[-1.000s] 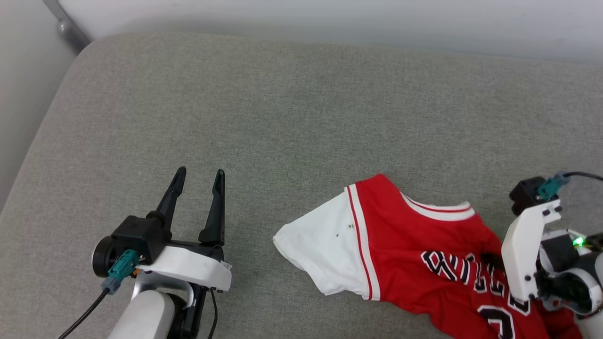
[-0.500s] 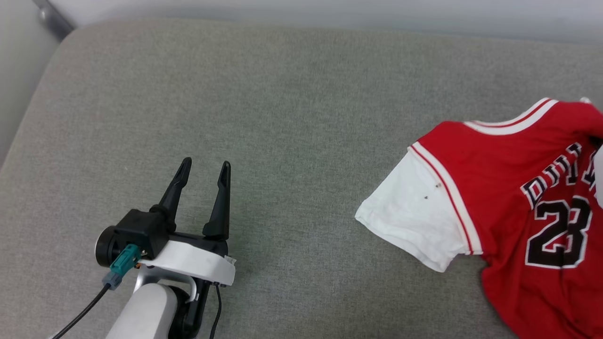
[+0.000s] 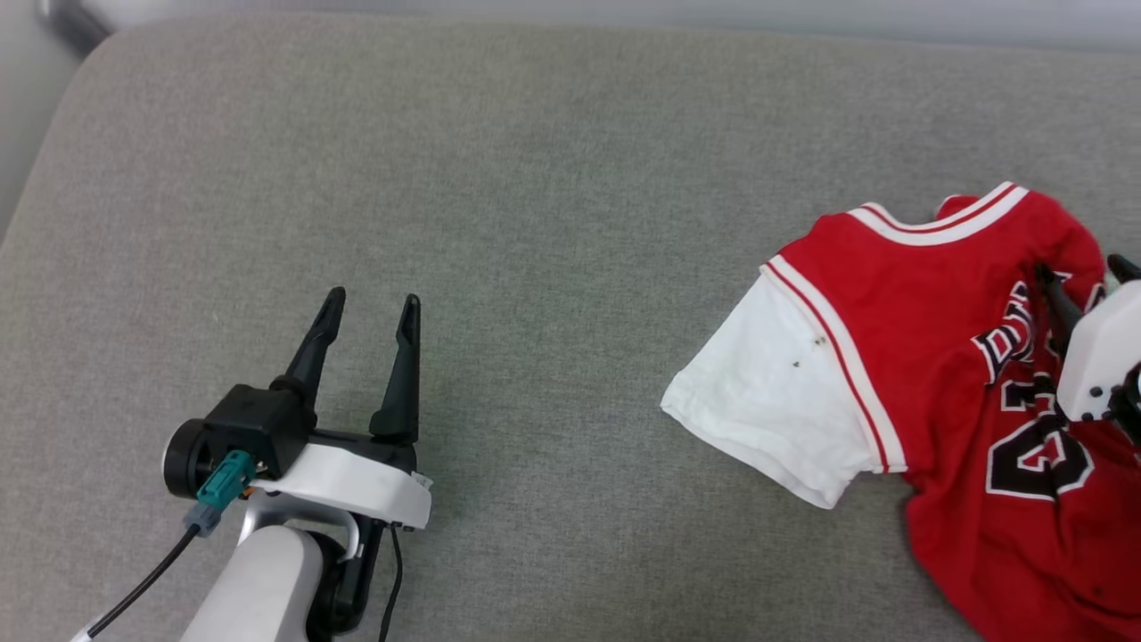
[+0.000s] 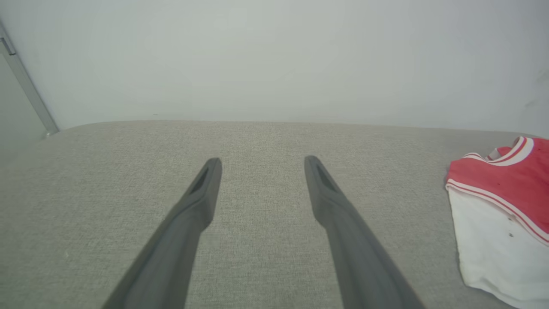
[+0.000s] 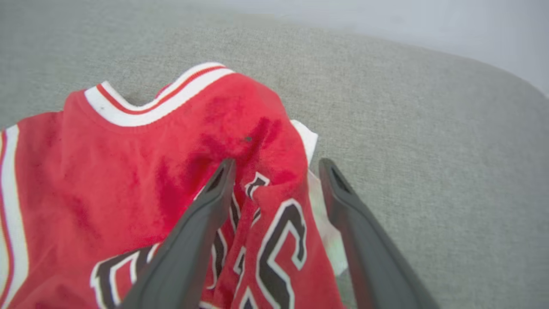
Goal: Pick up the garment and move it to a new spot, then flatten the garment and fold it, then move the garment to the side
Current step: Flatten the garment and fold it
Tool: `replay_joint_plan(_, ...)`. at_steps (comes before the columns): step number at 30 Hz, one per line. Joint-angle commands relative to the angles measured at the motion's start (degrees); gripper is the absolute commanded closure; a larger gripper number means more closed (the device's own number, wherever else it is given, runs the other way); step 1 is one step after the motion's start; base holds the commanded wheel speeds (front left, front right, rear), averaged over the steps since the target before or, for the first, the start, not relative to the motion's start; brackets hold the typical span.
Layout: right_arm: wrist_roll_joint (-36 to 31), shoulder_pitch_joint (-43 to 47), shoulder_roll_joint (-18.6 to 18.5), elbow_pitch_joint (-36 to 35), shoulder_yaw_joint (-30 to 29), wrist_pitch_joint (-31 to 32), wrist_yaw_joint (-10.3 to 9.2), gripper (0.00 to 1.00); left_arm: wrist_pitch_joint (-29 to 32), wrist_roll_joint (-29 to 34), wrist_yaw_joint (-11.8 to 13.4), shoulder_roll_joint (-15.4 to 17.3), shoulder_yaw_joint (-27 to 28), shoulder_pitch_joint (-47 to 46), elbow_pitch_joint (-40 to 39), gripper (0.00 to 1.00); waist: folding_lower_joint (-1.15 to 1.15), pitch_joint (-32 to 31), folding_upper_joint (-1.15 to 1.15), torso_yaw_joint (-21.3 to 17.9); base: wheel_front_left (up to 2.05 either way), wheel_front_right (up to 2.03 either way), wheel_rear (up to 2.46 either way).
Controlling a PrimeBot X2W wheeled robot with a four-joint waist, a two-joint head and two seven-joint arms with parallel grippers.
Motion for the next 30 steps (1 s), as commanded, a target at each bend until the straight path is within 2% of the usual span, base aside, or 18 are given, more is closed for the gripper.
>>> replay_joint_plan(1, -0.26, 1.36, 0.52, -0.27, -0.62, -2.17, -0.04, 0.00, -0.22, 0.20, 0.22, 0.23, 0.13, 0.43, 0.08, 0.00, -0.01, -1.42, 0.00, -0.81, 0.00, 0.00, 0.00)
replay_joint_plan(4, -0.98, 3.61, 2.30, -2.51, -2.51, -7.60, -0.04, 0.00, 0.01, -0.07, 0.73, 0.76, 0.51, 1.51, 0.20, 0.00, -0.01, -3.76, 0.00, -1.81, 0.00, 0.00, 0.00)
replay_joint_plan(6, -3.01, 10.94, 6.55, -10.67, -6.64, -15.39, -0.04, 0.00, 0.65, -0.61, 1.59, 1.39, 0.83, 3.78, -0.03, 0.00, -0.01, -8.49, 0.00, -3.49, 0.00, 0.00, 0.00)
replay_joint_plan(7, -3.24, 12.40, 7.33, -12.28, -7.24, -16.10, -0.04, 0.00, 0.93, -0.68, 1.78, 1.43, 0.78, 4.15, -0.13, 0.00, -0.01, -9.19, 0.00, -3.67, 0.00, 0.00, 0.00)
replay_joint_plan(13, -4.09, 21.76, 12.12, -21.66, -8.91, -18.41, -0.04, 0.00, 2.01, -0.99, 2.53, 2.06, 0.65, 6.36, -1.09, 0.00, -0.01, -12.53, 0.00, -4.51, 0.00, 0.00, 0.00)
replay_joint_plan(19, -5.19, 29.30, 16.10, -28.91, -7.17, -19.38, -0.04, 0.00, 2.84, -1.57, 3.31, 2.68, 0.95, 8.31, -1.74, 0.00, -0.01, -14.08, 0.00, -5.53, 0.00, 0.00, 0.00)
replay_joint_plan(26, -5.35, 33.84, 18.09, -32.59, -4.18, -19.61, -0.04, 0.00, 4.11, -1.87, 3.71, 2.92, 0.60, 8.09, -1.15, 0.00, -0.01, -14.53, 0.00, -7.18, 0.00, 0.00, 0.00)
replay_joint_plan(30, -6.11, 34.71, 18.54, -33.84, -2.64, -19.50, -0.04, 0.00, 5.96, -1.74, 2.84, 2.51, -0.79, 5.67, -0.32, 0.00, -0.01, -14.25, 0.00, -8.18, 0.00, 0.00, 0.00)
